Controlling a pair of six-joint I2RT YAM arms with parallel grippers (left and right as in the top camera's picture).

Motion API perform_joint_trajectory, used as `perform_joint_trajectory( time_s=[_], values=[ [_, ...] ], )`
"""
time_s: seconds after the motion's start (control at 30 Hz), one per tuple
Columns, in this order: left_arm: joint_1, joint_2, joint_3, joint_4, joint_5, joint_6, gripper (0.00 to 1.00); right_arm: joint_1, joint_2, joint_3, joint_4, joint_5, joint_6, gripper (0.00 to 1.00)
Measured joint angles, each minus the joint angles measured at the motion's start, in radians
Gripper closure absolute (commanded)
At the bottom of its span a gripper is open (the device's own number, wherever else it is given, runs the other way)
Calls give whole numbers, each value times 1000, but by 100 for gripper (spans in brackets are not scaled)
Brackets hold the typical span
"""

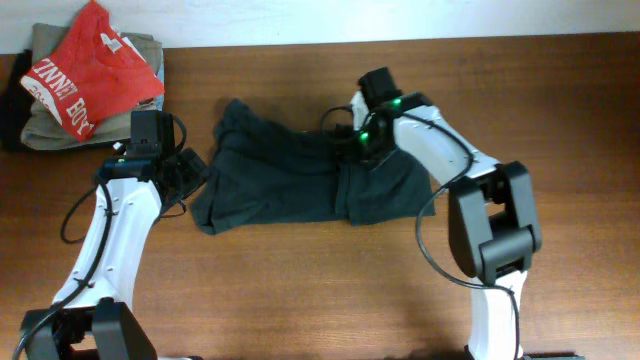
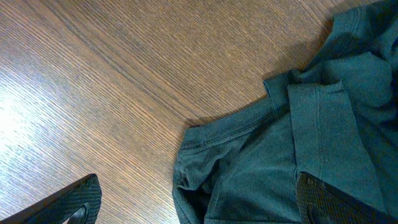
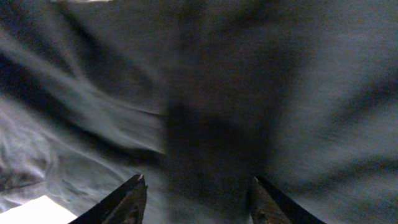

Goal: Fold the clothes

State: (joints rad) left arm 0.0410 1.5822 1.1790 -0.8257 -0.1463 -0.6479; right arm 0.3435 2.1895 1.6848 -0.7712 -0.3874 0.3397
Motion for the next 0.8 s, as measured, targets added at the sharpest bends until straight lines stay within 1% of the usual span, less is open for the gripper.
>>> perform_joint_trajectory(
  time_s=[0.13,0.17,0.23,0.27,0.3,0.37,0.47,0.53,0.6,0.67,0.8],
  values=[
    [0,0,0,0,0,0,1,76,15,0,62,-8,26,42],
    [0,0,0,0,0,4,1,93,15,0,73,-9,27,40],
    [0,0,0,0,0,11,1,117,15,3,68,-15,29,27],
    [0,0,0,0,0,15,1,124,15,11,54,-15,30,24],
    [0,0,0,0,0,16,1,125,15,28,29,-15,22,16],
    [0,0,0,0,0,19,1,110,14,121,-69,-9,6,1],
    [0,0,0,4,1,35,1,57,10,307,-274,48,-7,1],
    [0,1,0,20,25,91,1,3,-3,417,-383,114,-10,1],
    [0,12,0,48,90,179,1,-67,-20,503,-462,213,-12,1],
    [0,43,0,64,156,253,1,-181,-43,552,-490,351,-12,1],
    [14,154,0,159,251,351,1,-367,-45,555,-561,470,-13,1]
  ],
)
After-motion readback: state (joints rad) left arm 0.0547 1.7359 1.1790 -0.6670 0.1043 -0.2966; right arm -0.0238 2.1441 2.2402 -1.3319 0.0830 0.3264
